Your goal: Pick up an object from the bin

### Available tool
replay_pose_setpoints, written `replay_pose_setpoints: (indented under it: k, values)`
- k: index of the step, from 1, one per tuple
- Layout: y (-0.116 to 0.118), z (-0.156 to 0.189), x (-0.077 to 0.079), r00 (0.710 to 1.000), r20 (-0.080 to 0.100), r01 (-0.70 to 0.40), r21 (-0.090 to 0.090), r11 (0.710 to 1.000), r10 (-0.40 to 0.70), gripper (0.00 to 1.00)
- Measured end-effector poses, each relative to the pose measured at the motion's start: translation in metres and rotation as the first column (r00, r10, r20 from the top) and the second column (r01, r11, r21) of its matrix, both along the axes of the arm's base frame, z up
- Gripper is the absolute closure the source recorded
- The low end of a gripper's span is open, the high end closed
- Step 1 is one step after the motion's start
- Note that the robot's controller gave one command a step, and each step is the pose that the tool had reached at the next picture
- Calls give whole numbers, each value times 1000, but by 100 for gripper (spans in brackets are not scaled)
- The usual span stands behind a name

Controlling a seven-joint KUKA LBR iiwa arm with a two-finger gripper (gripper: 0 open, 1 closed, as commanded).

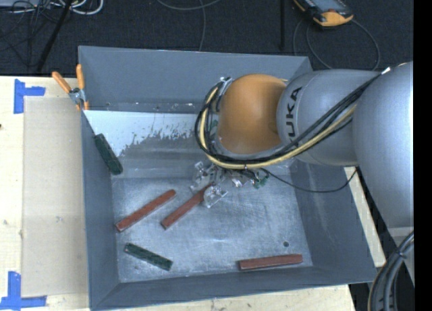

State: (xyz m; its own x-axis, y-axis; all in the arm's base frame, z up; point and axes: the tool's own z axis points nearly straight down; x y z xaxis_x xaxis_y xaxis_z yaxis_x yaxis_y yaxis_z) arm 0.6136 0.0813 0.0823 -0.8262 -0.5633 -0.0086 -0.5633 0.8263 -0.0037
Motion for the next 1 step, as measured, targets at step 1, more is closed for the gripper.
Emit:
replay_pose_setpoints:
  k: [1]
  values:
    - [7,187,-21,999,1,41,1,999,-41,100]
